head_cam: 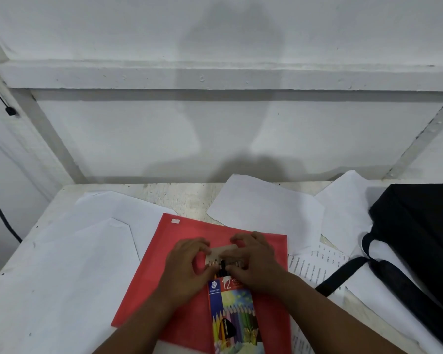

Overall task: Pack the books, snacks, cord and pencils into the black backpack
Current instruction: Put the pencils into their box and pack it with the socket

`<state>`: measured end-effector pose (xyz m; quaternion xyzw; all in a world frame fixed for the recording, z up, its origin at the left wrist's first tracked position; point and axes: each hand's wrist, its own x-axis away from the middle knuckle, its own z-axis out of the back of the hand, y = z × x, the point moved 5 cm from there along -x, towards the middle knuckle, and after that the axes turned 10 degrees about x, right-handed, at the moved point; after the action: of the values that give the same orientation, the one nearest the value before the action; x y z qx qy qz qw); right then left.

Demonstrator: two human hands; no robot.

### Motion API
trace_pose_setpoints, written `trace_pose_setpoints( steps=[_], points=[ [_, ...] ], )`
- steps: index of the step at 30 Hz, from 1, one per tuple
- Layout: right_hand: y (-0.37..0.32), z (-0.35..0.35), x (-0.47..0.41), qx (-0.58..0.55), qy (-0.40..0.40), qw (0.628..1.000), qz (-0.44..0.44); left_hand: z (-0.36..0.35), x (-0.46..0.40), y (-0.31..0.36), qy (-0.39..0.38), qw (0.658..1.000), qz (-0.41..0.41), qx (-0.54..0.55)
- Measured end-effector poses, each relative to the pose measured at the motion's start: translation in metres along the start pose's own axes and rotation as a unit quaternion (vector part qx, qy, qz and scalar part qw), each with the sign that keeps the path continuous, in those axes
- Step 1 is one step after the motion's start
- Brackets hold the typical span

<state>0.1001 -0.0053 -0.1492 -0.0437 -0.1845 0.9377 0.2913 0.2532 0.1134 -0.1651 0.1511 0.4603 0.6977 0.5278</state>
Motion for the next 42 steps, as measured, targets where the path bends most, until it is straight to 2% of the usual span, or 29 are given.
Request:
trace_pose_setpoints(
  steps=[8, 15, 35, 39, 42],
  points=[
    [-0.002, 0.001, -0.006, -0.006, 0.013, 0.999, -0.037, 0.0, 0.0, -0.004, -0.014, 1.0, -0.013, 0.001],
    [-0.003, 0.008, -0.005, -0.027, -0.039, 0.999, -0.013, 0.0, -0.002, -0.005, 0.003, 1.0, -0.013, 0.014],
    [0.012, 0.01, 0.019, -0.096, 0.024, 0.995, 0.001, 0.003, 0.003, -0.003, -0.086, 0.996, -0.019, 0.016],
    [0.016, 0.009, 0.026, -0.106, 0.041, 0.993, -0.023, 0.006, 0.002, -0.005, -0.052, 0.997, 0.002, 0.063],
    [0.016, 0.011, 0.026, -0.098, 0.024, 0.994, -0.038, 0.007, 0.001, -0.004, -0.03, 0.997, 0.017, 0.068]
  ],
)
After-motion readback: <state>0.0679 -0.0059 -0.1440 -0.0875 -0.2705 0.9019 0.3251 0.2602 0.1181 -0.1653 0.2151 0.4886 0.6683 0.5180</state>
